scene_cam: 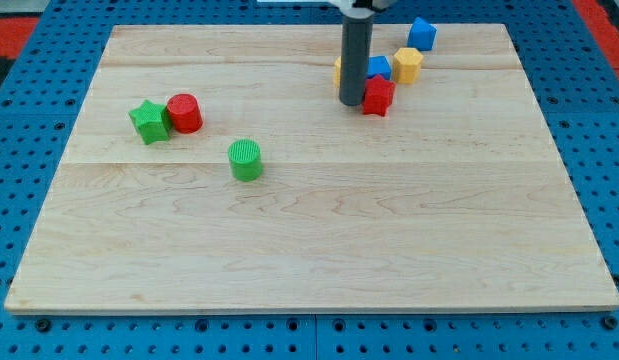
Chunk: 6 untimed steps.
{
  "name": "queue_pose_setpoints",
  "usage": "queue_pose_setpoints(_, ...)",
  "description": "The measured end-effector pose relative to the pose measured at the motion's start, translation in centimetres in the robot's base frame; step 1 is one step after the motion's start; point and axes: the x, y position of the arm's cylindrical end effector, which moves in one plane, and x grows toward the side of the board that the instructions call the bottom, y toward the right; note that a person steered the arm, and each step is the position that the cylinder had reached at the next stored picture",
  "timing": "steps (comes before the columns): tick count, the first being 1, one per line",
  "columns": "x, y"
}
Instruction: Nudge the yellow heart slightly
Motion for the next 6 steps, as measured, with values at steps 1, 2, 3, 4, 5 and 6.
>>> queue_pose_setpoints(1, -2.2, 2.4)
queue_pose_setpoints(2, -4.0, 4.1)
queue_pose_setpoints(3, -4.1, 3.1)
queue_pose_setpoints(4, -1.8, -1.9)
queue_pose_setpoints(5, 4.6, -2.8)
queue_pose_setpoints(6, 3.2, -9.7)
